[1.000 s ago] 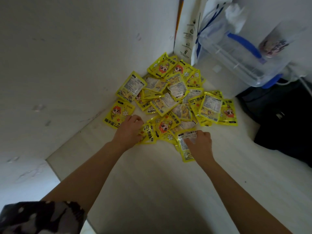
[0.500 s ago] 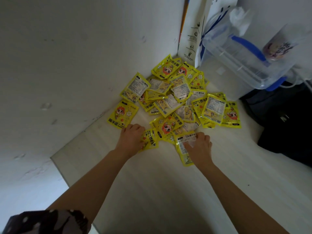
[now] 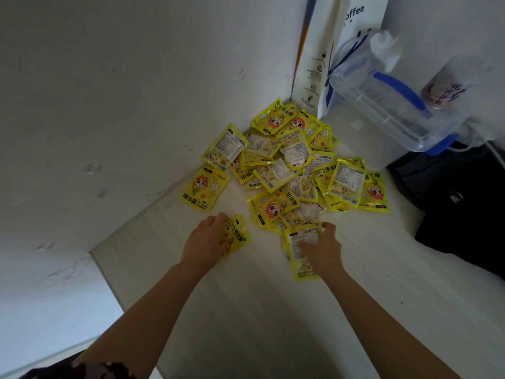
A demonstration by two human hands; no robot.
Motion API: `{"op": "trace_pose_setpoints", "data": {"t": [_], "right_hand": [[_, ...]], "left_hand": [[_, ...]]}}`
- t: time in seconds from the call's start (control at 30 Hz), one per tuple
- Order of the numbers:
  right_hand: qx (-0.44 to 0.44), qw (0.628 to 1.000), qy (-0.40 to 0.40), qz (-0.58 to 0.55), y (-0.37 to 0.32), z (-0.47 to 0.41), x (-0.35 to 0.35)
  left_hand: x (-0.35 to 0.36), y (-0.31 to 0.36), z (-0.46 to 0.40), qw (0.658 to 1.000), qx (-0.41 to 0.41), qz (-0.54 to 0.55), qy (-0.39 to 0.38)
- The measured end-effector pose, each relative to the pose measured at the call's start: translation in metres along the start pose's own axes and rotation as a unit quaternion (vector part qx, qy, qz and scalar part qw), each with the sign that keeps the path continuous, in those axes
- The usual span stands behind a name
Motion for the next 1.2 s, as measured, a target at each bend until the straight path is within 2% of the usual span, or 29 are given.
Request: {"op": "trace_pose_setpoints", "data": {"t": [0.27, 0.53, 0.77, 0.97, 1.2], "right_hand": [[0.03, 0.998, -0.006, 0.058, 0.021, 0.009, -0.008], [0.012, 1.0, 0.017, 0.014, 0.032, 0.02, -0.024], [-0.035, 0.999, 0.031, -0.024, 0.0, 0.023, -0.037], [-0.048, 0.998, -0.012, -0.04, -0.036, 0.01, -0.02], [-0.044, 0.998, -0.024, -0.04, -0.067, -0.01, 0.005]], "left_hand": [[-0.002, -0.012, 0.013, 0.994, -0.07, 0.082, 0.005], [-0.01, -0.024, 0.017, 0.989, -0.113, 0.086, 0.044], [-0.029, -0.034, 0.006, 0.975, -0.145, 0.148, 0.08], [-0.051, -0.034, -0.017, 0.961, -0.145, 0.214, 0.1], [-0.068, -0.039, -0.05, 0.958, -0.149, 0.22, 0.111]]}}
Point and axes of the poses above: each hand's wrist, its own z-axis away from the middle knuckle, its own x-axis out of the palm, y = z × x, the point moved 7 cm from there along -z, towards the middle knuckle, and after that the axes turned 6 degrees about y, right-handed, at the moved point
